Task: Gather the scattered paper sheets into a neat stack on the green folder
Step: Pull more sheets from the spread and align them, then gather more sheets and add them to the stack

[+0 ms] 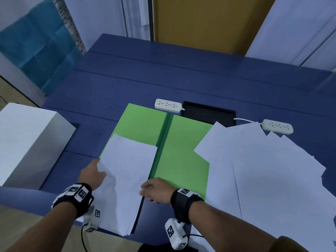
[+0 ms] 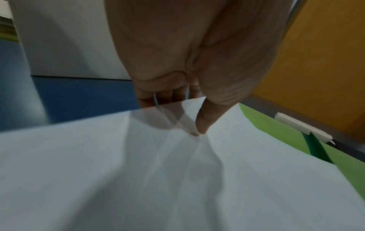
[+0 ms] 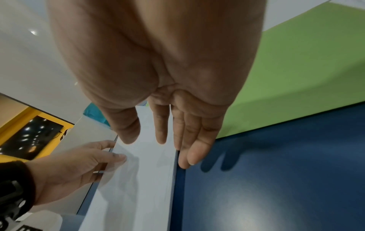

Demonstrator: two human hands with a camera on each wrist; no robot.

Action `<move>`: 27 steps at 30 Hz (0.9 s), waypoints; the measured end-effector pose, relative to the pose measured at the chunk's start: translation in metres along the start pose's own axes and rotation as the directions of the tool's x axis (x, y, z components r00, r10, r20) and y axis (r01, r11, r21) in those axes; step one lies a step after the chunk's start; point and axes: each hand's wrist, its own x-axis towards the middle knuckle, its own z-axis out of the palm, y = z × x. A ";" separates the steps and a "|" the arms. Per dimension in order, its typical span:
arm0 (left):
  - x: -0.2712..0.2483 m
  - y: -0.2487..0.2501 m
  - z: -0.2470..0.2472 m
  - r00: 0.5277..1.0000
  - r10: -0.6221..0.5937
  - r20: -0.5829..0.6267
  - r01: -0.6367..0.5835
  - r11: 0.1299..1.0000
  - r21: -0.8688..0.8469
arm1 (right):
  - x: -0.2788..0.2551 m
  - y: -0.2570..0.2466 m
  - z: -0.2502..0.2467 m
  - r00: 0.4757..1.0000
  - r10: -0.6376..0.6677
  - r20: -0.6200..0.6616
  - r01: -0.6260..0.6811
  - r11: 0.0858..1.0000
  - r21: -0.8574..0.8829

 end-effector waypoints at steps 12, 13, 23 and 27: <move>-0.043 0.093 0.047 0.960 0.262 -0.099 -0.269 0.961 -0.061 | -0.056 0.057 -0.077 0.990 -0.018 -0.142 0.050 0.972 0.228; -0.053 0.111 0.056 0.948 0.309 -0.072 -0.315 0.945 -0.091 | -0.065 0.068 -0.088 0.986 -0.013 -0.167 0.056 0.965 0.256; -0.167 0.275 0.191 0.776 0.521 0.354 -0.471 0.853 -0.223 | -0.198 0.240 -0.242 0.765 0.213 -0.608 -0.004 0.945 0.327; -0.200 0.322 0.240 0.753 0.465 0.466 -0.436 0.883 -0.176 | -0.225 0.313 -0.279 0.573 0.358 -0.737 -0.209 0.934 0.291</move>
